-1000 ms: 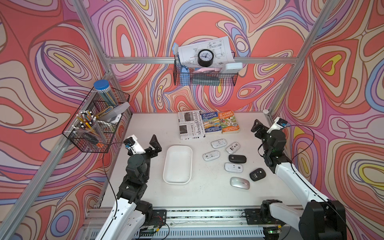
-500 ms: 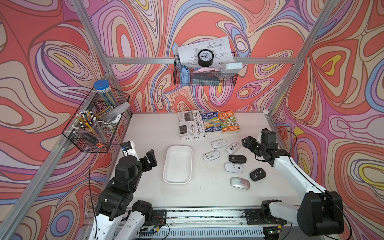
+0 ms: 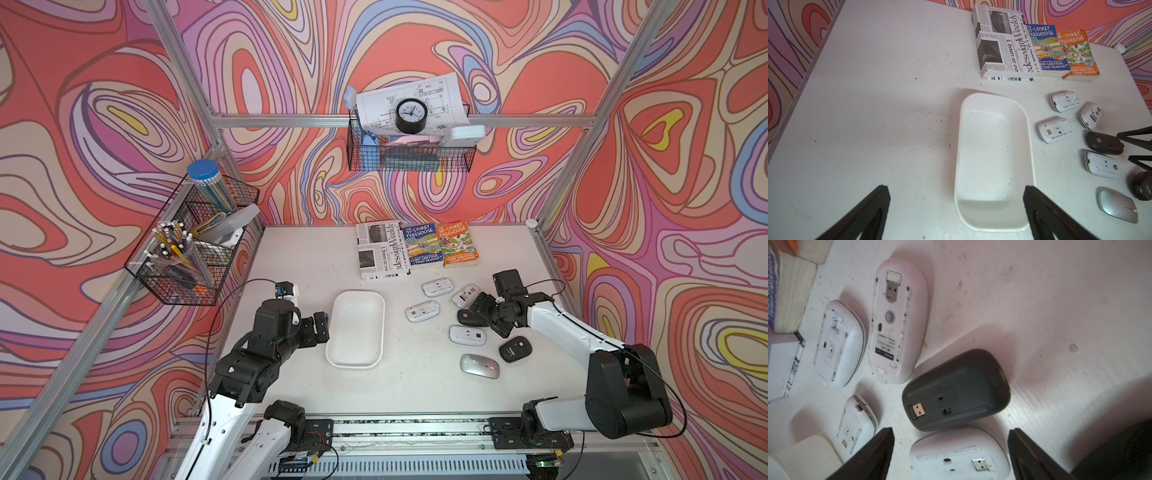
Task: Put the mouse in the storage box
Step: Pick up the mouse from the center of the board.
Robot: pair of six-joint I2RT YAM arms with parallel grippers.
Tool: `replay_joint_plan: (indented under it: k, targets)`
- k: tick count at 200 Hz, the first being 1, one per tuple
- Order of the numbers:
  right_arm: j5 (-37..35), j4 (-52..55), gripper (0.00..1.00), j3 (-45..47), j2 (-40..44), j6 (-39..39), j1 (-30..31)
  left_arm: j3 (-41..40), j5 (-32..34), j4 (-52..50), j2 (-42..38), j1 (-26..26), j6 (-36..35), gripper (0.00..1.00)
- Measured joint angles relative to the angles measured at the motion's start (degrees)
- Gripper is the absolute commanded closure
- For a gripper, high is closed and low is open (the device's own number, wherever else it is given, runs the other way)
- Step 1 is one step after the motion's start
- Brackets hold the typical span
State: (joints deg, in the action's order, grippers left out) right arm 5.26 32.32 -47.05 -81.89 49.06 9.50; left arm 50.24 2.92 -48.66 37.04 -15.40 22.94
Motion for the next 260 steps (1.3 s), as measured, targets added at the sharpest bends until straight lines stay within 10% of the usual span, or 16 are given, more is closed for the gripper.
replay_joint_plan:
  k: [91, 260]
  targets:
    - [-1.33, -1.44, 0.1, -6.51, -12.35, 6.51, 0.07, 0.0, 0.28, -0.24, -1.09, 0.0, 0.0, 0.01]
    - [-7.58, 2.8, 0.19, -10.38, -16.39, -5.2, 2.86, 0.0, 0.87, -0.26, -0.57, 0.0, 0.02, 0.02]
